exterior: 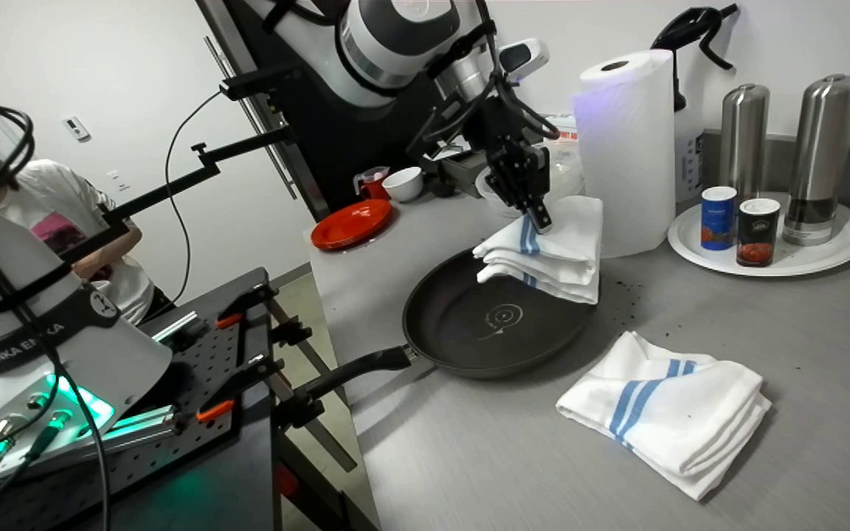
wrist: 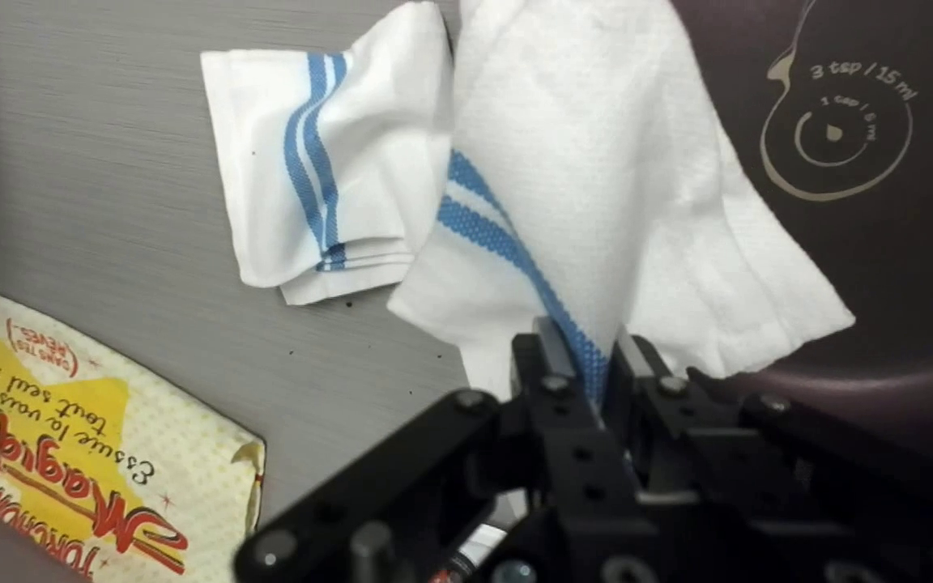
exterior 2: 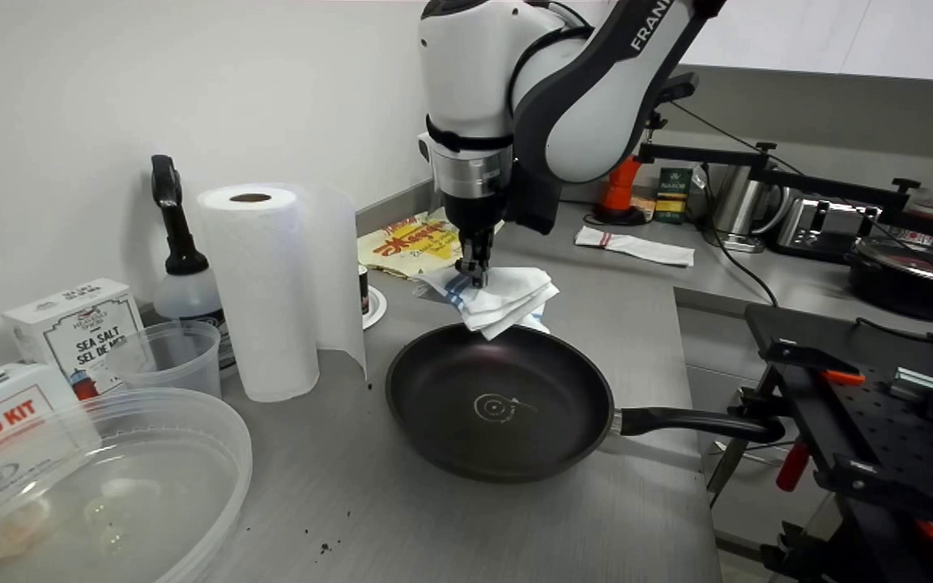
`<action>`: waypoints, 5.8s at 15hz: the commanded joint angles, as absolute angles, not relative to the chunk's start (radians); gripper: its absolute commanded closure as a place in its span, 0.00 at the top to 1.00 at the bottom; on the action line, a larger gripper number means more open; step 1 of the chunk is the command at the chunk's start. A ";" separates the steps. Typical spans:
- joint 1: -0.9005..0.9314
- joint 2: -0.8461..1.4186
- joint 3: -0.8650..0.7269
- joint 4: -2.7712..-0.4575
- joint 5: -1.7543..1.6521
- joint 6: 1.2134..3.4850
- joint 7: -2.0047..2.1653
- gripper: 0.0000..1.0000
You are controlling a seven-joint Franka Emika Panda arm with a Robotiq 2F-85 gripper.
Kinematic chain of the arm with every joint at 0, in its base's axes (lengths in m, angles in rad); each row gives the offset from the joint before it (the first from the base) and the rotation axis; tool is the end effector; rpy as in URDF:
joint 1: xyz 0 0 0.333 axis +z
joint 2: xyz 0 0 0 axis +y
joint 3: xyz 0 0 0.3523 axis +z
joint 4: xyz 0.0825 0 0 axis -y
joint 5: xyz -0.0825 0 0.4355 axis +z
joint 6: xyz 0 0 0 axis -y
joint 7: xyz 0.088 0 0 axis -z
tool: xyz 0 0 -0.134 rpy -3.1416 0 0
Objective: Use the cloth to wipe the pan
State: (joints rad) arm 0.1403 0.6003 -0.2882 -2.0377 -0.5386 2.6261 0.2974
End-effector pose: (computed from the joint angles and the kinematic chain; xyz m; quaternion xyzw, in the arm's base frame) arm 0.6329 -0.0935 0.1141 0.9770 0.0386 0.0058 0.2097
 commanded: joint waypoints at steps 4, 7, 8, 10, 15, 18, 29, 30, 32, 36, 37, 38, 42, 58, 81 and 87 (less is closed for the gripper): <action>0.143 0.642 -0.329 -2.016 -0.537 2.588 0.310 0.03; 0.107 0.636 -0.291 -2.029 -0.483 2.557 0.271 0.03; 0.096 0.633 -0.279 -2.032 -0.465 2.546 0.262 0.03; 0.086 0.637 -0.267 -2.033 -0.444 2.545 0.263 0.03; 0.065 0.656 -0.246 -2.029 -0.394 2.532 0.261 0.03; 0.057 0.680 -0.243 -2.022 -0.372 2.533 0.263 0.03; 0.088 0.845 -0.296 -1.929 -0.401 2.557 0.299 0.03; 0.092 0.863 -0.303 -1.914 -0.403 2.558 0.302 0.03; 0.102 0.900 -0.321 -1.879 -0.405 2.557 0.309 0.03; 0.118 0.952 -0.346 -1.822 -0.403 2.548 0.313 0.03; 0.125 0.961 -0.355 -1.815 -0.408 2.549 0.317 0.03; 0.132 0.969 -0.364 -1.807 -0.412 2.550 0.320 0.03; 0.133 0.988 -0.368 -1.785 -0.399 2.535 0.311 0.03; 0.075 1.000 -0.172 -1.656 -0.167 2.392 0.286 0.03; -0.038 1.014 -0.006 -1.554 0.108 2.084 0.230 0.03; -0.059 1.010 0.014 -1.533 0.164 2.008 0.202 0.03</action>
State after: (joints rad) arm -0.0411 0.9955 -0.0065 -1.5791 0.1199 2.0748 0.2353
